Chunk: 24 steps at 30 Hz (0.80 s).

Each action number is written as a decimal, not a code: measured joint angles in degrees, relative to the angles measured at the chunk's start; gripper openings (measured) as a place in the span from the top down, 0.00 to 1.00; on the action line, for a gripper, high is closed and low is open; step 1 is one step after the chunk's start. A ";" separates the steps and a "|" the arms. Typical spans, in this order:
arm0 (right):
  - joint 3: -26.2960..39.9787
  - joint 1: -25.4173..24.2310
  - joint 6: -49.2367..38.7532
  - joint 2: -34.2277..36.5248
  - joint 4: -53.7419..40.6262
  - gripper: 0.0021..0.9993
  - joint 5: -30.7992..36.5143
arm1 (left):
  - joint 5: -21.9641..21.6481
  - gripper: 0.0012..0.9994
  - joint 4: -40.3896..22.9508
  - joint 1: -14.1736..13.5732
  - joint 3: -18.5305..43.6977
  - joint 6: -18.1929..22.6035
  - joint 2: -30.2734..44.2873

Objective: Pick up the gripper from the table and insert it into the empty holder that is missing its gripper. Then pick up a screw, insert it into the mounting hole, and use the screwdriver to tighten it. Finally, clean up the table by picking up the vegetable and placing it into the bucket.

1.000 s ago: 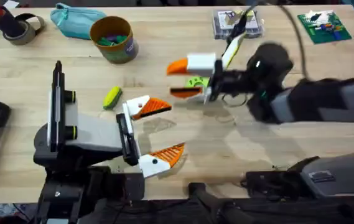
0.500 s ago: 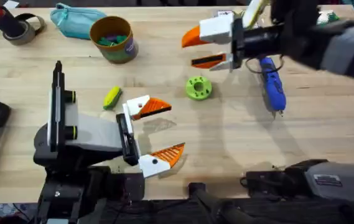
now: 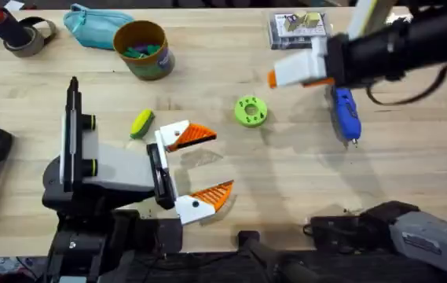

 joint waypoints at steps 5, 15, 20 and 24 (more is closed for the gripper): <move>0.00 2.81 -1.56 -1.99 -5.93 0.00 11.36 | -0.01 0.01 0.00 0.00 0.00 0.00 0.00; -1.27 9.59 -2.82 -2.06 -7.28 0.00 21.08 | 0.01 0.01 0.00 0.00 0.00 0.00 0.00; -5.90 9.94 -2.88 -2.11 -5.66 0.00 22.04 | -0.01 0.01 0.00 0.00 0.00 0.00 0.00; -10.30 9.94 -2.84 -2.11 -2.30 0.00 22.04 | -0.01 0.01 0.00 0.00 0.00 0.00 0.01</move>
